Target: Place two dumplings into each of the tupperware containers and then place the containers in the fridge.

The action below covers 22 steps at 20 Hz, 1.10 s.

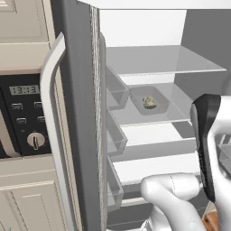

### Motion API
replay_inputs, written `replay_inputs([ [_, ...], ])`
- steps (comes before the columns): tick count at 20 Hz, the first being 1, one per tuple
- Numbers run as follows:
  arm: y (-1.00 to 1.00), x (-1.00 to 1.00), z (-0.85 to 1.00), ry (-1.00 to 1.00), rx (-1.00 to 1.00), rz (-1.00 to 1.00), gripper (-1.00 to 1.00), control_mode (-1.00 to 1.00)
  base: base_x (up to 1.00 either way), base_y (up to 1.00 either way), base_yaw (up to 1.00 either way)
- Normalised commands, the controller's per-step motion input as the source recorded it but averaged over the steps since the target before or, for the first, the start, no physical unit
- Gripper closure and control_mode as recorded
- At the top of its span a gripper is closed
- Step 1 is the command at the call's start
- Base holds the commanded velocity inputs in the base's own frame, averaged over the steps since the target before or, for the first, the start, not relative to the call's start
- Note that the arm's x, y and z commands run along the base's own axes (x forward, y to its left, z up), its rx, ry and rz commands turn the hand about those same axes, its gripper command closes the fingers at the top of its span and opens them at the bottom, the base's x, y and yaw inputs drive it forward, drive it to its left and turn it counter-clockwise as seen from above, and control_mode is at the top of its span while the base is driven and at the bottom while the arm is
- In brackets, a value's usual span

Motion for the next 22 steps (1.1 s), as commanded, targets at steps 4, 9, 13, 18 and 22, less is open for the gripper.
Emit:
replay_inputs([
  [4, 0.33, -0.26, -0.03, -0.22, 0.31, -0.34, -1.00, -1.00, 0.00, 0.00, 0.00],
  [9, 0.61, -0.03, -0.01, -0.09, 0.15, -0.21, -1.00, -1.00, 0.00, 0.00, 0.00],
  [13, 0.25, 0.00, 0.02, 0.00, 0.04, -0.17, -1.00, -1.00, 0.00, 0.00, 0.00],
  [18, 0.00, 0.00, -0.08, -0.01, 0.00, 0.07, -1.00, -1.00, 0.00, 0.00, 0.00],
  [22, 0.01, 0.03, -0.27, 0.00, 0.00, 0.20, -1.00, -1.00, 0.00, 0.00, 0.00],
])
